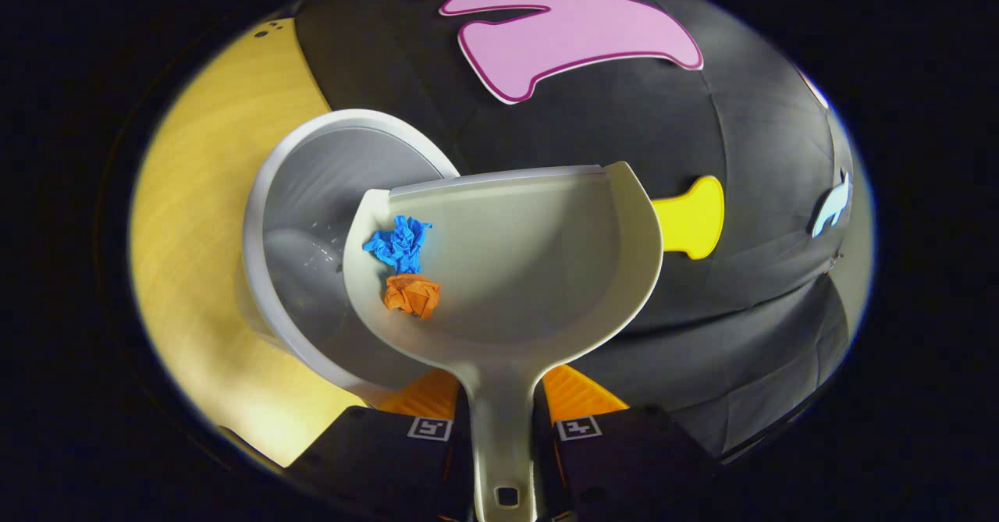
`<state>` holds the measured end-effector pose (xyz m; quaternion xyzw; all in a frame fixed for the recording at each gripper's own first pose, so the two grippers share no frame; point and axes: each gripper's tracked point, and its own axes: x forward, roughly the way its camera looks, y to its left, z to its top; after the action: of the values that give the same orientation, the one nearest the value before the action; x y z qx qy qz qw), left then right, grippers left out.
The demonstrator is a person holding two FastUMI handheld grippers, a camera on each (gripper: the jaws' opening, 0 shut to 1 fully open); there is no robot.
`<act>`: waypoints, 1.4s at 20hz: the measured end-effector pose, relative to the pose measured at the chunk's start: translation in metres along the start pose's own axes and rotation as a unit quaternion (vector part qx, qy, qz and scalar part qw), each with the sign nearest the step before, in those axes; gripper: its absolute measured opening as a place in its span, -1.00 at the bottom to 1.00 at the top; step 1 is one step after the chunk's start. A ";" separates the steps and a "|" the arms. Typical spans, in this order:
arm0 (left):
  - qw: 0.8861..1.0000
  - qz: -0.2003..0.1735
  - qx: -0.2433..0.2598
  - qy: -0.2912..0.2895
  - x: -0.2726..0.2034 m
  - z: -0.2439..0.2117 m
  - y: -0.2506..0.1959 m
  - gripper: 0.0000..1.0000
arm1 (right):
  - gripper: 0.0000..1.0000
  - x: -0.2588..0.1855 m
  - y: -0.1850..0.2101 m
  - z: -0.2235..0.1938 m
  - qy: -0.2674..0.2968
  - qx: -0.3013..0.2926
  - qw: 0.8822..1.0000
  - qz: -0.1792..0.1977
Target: Pick up the small broom and dustpan from the desktop, sweep the trash into the dustpan with the broom, and then empty the trash into the garbage bin.
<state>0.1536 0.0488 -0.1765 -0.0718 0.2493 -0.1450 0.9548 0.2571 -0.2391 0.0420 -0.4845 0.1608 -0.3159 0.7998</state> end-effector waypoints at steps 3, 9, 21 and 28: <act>1.000 -0.002 0.002 0.007 0.002 -0.001 -0.001 -0.51 | -0.24 0.000 -0.003 -0.003 -0.010 -0.049 0.999 -0.021; 1.000 -0.006 0.014 0.012 0.004 0.003 -0.002 -0.51 | -0.33 0.006 -0.010 -0.006 -0.034 -0.129 0.990 -0.047; 0.999 0.000 0.031 0.006 0.011 0.019 0.000 -0.51 | -0.32 -0.007 -0.022 -0.018 0.025 0.037 0.999 0.004; 0.999 -0.008 0.032 -0.013 0.008 0.027 -0.009 -0.51 | -0.33 -0.036 -0.043 0.000 0.006 0.169 0.985 0.010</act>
<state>0.1712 0.0400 -0.1551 -0.0456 0.2318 -0.1599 0.9584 0.2153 -0.2291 0.0781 -0.3385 0.1145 -0.3337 0.8723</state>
